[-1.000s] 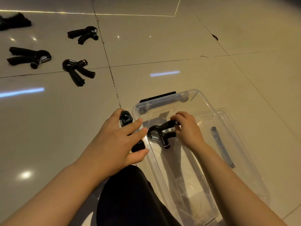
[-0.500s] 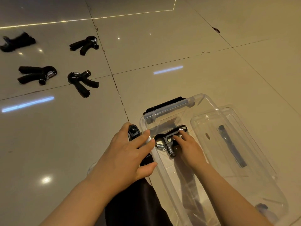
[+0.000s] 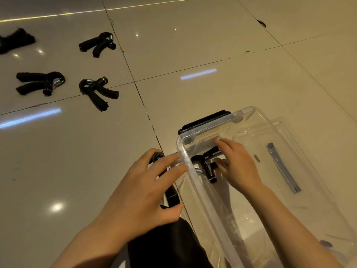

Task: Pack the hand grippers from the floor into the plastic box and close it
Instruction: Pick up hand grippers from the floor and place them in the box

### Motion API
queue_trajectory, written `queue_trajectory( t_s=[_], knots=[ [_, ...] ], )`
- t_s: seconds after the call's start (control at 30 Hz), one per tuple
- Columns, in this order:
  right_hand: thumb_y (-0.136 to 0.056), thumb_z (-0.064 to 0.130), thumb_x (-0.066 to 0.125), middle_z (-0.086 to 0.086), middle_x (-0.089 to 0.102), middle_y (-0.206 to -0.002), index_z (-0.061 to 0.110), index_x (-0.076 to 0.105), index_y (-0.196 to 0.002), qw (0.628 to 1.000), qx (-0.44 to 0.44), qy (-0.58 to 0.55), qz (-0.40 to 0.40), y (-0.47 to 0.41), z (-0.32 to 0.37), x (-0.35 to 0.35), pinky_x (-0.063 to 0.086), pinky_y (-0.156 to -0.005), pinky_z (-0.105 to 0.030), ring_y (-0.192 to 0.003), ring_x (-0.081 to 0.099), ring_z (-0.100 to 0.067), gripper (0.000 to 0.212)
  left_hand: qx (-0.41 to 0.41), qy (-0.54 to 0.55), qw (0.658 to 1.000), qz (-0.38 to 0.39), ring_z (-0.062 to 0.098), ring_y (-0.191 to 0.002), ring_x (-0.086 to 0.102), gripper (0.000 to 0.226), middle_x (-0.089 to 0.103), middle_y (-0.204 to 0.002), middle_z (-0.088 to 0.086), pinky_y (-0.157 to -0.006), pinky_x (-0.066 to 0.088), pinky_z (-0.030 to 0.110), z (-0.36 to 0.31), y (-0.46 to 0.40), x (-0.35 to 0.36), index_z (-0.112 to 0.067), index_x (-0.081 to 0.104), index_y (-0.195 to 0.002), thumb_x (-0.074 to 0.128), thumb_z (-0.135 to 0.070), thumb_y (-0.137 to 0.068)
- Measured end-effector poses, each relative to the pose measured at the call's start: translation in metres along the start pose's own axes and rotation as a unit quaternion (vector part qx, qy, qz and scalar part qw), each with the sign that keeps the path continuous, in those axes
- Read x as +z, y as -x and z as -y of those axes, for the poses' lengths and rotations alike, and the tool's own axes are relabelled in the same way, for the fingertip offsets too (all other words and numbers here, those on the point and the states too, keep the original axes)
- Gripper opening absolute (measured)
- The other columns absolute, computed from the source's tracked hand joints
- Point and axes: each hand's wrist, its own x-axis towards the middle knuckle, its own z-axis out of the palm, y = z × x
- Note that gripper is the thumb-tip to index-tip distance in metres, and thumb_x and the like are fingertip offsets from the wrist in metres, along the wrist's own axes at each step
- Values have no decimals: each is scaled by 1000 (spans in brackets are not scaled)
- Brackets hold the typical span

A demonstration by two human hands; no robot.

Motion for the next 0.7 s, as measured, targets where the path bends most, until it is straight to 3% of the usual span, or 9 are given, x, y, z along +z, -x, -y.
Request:
queue_trajectory(
  t_s=[0.07, 0.17, 0.3, 0.37, 0.43, 0.53, 0.63, 0.7],
  knots=[
    [-88, 26, 61, 3, 57, -122, 20, 55, -126, 996, -17, -72, -55, 6, 24, -35, 43, -86, -25, -108, 52, -13, 38, -60, 58, 996, -37, 14, -121, 44, 63, 47, -132, -9, -92, 40, 22, -1, 12, -15, -35, 49, -124, 62, -55, -65],
    [-88, 37, 55, 5, 61, -111, 18, 64, -112, 984, -90, -113, -102, 16, 64, -74, 41, -83, -17, -101, 54, -8, 32, -141, 140, 975, -97, -4, -118, 40, 67, 42, -129, -18, -82, 35, 0, -1, 25, -41, -41, 47, -124, 65, -54, -60],
    [-80, 53, 57, 19, 58, -118, 32, 61, -116, 956, -172, -236, -12, 15, 117, -94, 43, -93, -18, -113, 53, -1, 42, -157, 137, 964, -165, -6, -115, 43, 64, 47, -122, -14, -93, 30, 4, 6, 24, -74, -35, 52, -121, 68, -50, -60],
    [-79, 56, 58, 20, 57, -119, 35, 58, -118, 949, -216, -229, 7, 11, 137, -89, 43, -93, -19, -114, 51, 1, 44, -199, 174, 940, -218, -3, -112, 47, 56, 51, -117, -16, -92, 36, 7, 9, 25, -86, -37, 54, -113, 68, -50, -60],
    [-79, 55, 59, 18, 57, -118, 34, 55, -120, 949, -246, -196, -14, 9, 150, -81, 43, -92, -19, -111, 50, 1, 47, -277, 278, 879, -271, 1, -107, 54, 48, 56, -109, -19, -91, 45, 17, 11, 25, -91, -39, 58, -106, 69, -54, -61],
    [-81, 48, 59, 20, 54, -116, 33, 49, -124, 942, -223, -243, -68, 7, 160, -77, 39, -92, -10, -107, 49, 5, 46, -391, 449, 737, -321, 8, -99, 61, 46, 64, -96, -13, -89, 50, 31, 14, 23, -87, -32, 65, -93, 75, -57, -56],
    [-85, 34, 58, 21, 60, -103, 29, 56, -115, 925, -193, -299, -132, 3, 161, -84, 41, -84, -8, -98, 55, 4, 31, -457, 568, 604, -321, 21, -99, 61, 37, 64, -88, -4, -88, 50, 34, 5, 19, -76, -24, 64, -83, 69, -49, -57],
    [-84, 33, 59, 20, 61, -103, 28, 58, -110, 923, -177, -306, -153, -1, 159, -89, 41, -81, -8, -94, 56, 4, 27, -472, 606, 564, -303, 20, -96, 63, 39, 64, -91, 0, -91, 49, 35, -5, 15, -67, -22, 62, -88, 63, -49, -59]
  ],
)
